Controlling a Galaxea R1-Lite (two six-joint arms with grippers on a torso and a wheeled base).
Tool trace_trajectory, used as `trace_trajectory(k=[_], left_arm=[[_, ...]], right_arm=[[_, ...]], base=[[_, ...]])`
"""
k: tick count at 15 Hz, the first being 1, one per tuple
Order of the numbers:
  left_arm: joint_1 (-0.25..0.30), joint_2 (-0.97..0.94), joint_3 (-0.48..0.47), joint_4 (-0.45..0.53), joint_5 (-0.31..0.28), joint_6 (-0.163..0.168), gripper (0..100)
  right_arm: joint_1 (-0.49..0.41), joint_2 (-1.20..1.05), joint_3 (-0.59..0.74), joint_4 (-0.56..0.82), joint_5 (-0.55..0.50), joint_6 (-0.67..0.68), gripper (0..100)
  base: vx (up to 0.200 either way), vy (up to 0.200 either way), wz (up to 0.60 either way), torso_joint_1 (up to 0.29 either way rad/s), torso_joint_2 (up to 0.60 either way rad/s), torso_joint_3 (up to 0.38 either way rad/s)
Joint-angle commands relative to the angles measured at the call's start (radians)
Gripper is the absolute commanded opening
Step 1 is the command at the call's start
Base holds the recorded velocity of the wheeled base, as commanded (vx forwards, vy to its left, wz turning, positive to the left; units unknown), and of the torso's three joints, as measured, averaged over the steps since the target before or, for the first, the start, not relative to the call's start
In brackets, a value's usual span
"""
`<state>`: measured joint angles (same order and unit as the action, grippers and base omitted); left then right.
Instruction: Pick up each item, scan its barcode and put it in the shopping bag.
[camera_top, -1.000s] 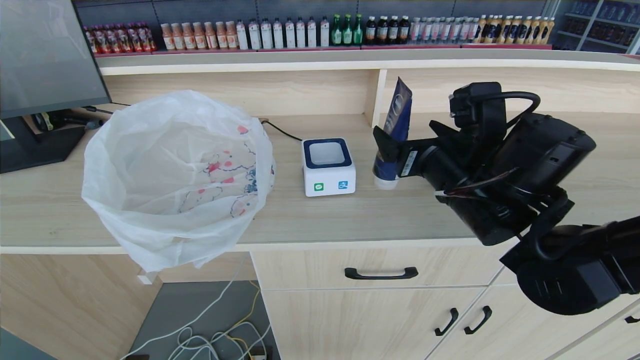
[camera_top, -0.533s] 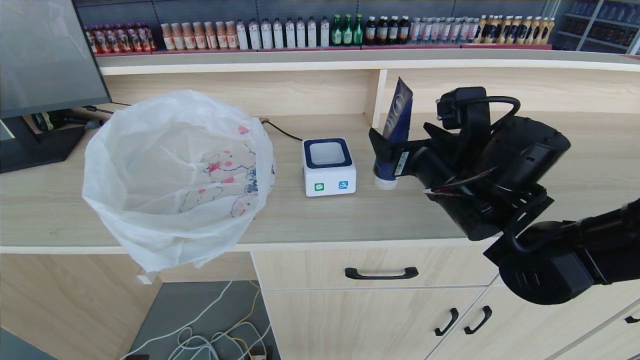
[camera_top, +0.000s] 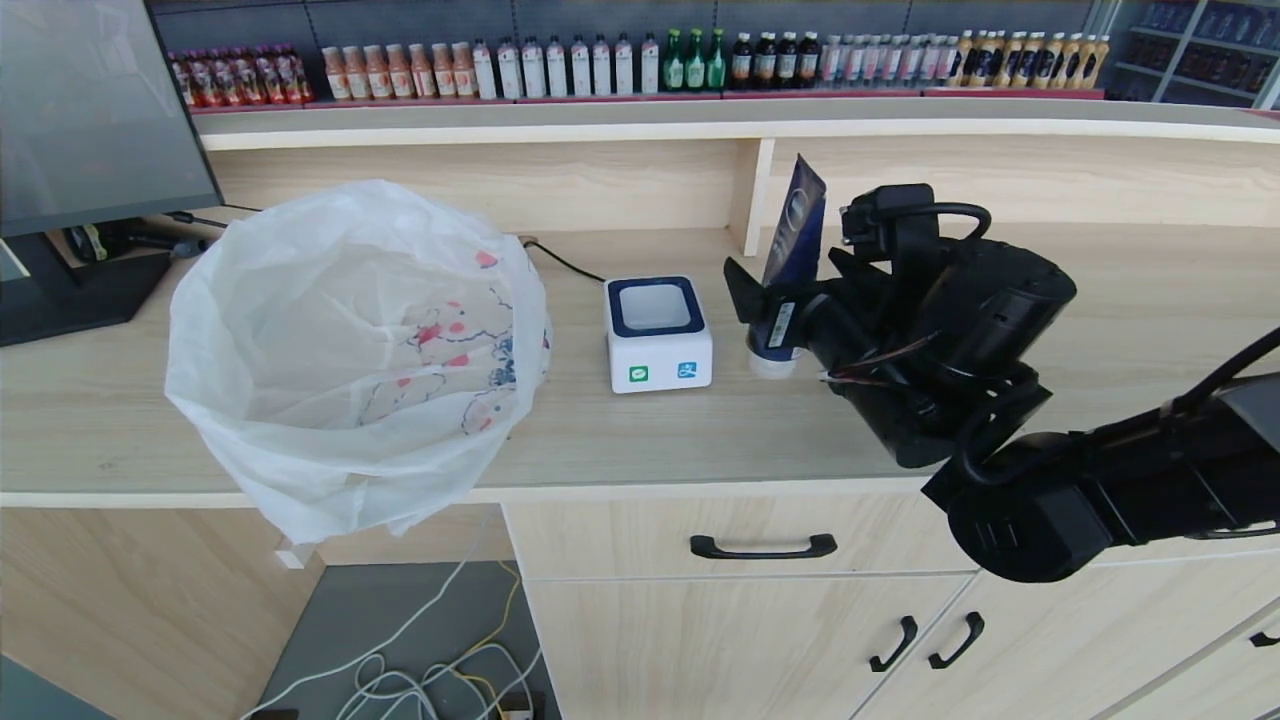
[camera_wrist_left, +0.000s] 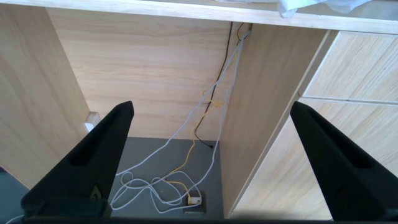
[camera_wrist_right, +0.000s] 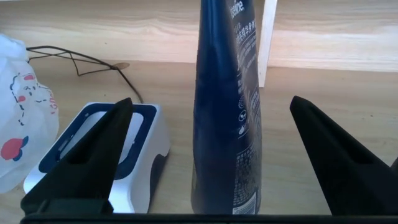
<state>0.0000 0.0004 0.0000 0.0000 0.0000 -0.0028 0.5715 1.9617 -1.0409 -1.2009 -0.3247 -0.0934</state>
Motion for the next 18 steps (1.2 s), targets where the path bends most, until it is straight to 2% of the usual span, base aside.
trace_trajectory(k=[1,18], left_arm=[[0.000,0.000,0.000,0.000,0.000,0.000,100],[0.000,0.000,0.000,0.000,0.000,0.000,100]], right_arm=[[-0.009,0.013,-0.008,0.003,0.001,0.000,100],[-0.016,0.102,-0.097,0.001,-0.056,-0.005,100]], base=[[0.000,0.000,0.00,0.000,0.00,0.000],[0.000,0.000,0.00,0.000,0.00,0.000]])
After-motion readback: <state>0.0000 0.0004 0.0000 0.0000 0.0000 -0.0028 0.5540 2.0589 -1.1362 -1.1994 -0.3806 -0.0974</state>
